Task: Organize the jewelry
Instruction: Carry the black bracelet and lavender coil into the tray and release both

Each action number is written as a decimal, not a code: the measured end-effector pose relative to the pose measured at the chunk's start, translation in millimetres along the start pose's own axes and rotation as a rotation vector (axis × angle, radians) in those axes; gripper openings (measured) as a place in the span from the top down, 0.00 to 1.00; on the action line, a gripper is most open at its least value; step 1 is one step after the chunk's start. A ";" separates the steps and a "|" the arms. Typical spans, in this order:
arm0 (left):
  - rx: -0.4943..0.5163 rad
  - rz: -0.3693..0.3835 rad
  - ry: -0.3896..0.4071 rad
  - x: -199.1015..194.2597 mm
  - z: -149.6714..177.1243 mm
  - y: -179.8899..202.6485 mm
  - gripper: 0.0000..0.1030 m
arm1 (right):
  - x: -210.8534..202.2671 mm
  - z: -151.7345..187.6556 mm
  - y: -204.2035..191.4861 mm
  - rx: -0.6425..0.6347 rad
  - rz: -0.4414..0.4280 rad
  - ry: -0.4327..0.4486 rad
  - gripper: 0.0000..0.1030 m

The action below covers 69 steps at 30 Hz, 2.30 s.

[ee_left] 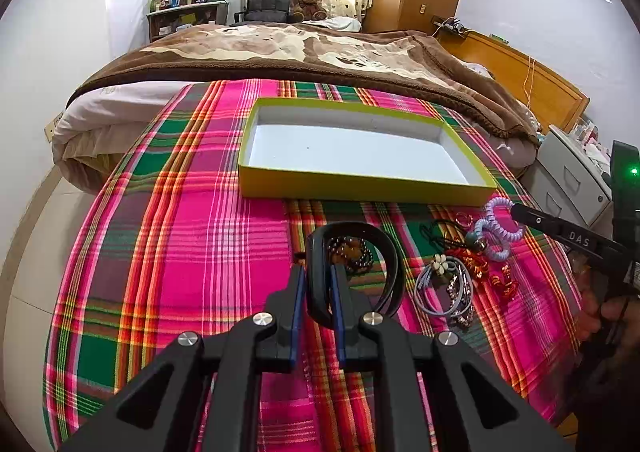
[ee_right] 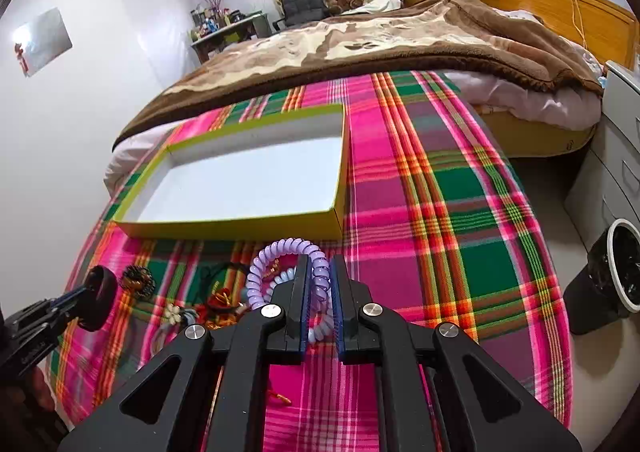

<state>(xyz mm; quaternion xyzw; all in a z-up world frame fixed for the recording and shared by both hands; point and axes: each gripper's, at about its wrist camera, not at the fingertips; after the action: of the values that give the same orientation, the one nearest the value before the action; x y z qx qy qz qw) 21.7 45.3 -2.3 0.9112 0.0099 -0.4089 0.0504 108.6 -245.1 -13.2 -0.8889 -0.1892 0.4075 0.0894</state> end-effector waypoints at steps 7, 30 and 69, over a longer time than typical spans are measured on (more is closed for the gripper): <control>0.008 -0.023 0.027 -2.5 -20.6 0.3 0.87 | -8.4 -19.2 -14.8 -0.028 -0.013 0.032 0.91; 0.039 -0.056 0.012 76.5 -111.4 -3.4 0.87 | 67.4 -97.5 -17.5 -0.080 0.058 0.002 0.91; 0.024 -0.025 -0.051 112.1 -129.6 -4.7 0.63 | 107.6 -99.8 -23.6 -0.181 0.150 -0.056 0.63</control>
<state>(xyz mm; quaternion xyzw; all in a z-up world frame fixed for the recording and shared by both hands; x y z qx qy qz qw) 192.5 60.3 -0.7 0.9009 0.0150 -0.4324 0.0345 242.2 -179.9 -15.1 -0.8932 -0.1606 0.4191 -0.0272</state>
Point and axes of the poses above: each gripper's, at about its wrist camera, not at the fingertips, and x roughly the way its jaws point, y to its right, z to its underside, and after that the axes turned 5 degrees about -z, right-handed
